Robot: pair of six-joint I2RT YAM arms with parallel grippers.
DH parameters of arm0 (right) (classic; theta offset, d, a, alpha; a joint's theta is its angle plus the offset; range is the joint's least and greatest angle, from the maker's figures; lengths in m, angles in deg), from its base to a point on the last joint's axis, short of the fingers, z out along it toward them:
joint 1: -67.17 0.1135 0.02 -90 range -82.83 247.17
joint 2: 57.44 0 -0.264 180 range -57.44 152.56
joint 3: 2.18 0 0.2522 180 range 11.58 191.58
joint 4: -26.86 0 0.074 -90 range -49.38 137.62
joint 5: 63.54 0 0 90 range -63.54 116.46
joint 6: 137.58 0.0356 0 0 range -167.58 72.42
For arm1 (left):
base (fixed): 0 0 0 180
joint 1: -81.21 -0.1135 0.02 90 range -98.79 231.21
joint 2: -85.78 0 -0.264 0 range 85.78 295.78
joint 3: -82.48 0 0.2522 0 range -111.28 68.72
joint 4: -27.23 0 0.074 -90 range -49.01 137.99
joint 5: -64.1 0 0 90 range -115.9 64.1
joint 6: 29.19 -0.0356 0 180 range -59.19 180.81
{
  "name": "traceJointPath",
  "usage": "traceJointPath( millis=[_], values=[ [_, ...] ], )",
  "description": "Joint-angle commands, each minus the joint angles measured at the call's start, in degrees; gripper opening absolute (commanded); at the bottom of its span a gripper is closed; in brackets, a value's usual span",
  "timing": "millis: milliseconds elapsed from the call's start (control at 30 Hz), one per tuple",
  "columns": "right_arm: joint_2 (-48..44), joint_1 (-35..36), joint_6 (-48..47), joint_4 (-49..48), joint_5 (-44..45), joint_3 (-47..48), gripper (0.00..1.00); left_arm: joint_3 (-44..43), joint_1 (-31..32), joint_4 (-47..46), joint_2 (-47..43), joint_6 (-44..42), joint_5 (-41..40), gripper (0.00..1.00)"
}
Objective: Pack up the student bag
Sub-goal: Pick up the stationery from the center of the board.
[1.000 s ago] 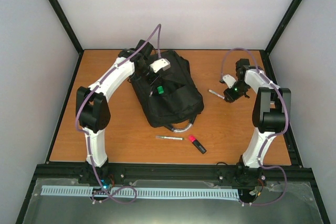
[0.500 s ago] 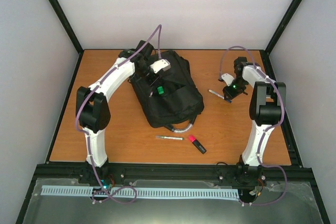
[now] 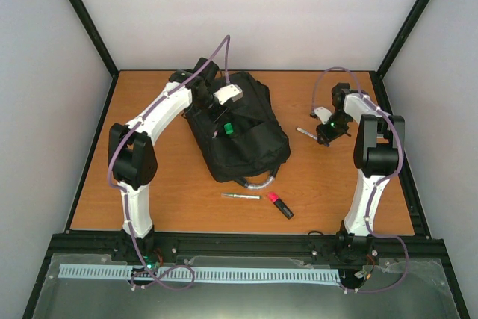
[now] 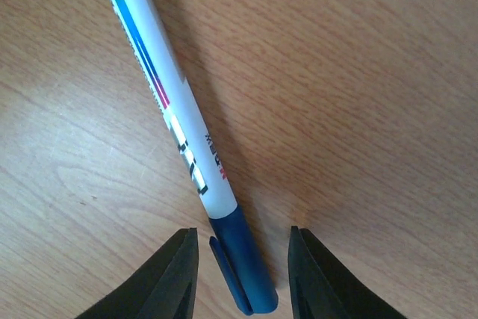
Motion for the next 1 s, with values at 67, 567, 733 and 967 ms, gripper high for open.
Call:
traceJointPath(
  millis=[67, 567, 733, 967],
  values=[
    [0.2, -0.2, 3.6, 1.5, 0.3, -1.4, 0.32, -0.2, 1.2, 1.6, -2.6, -0.8, 3.2, 0.01],
    [-6.5, 0.2, 9.0, 2.1, 2.1, -11.6, 0.14, 0.5, 1.2, 1.9, -3.3, -0.7, 4.3, 0.02],
    [-8.3, 0.1, 9.5, 2.5, 2.0, -11.6, 0.29, 1.6, 1.2, 1.8, -3.8, -0.7, 4.4, 0.02],
    [-6.2, 1.7, 10.3, 0.9, 3.2, -7.9, 0.34, 1.8, 1.2, 1.9, -4.3, -1.0, 3.5, 0.02]
  ],
)
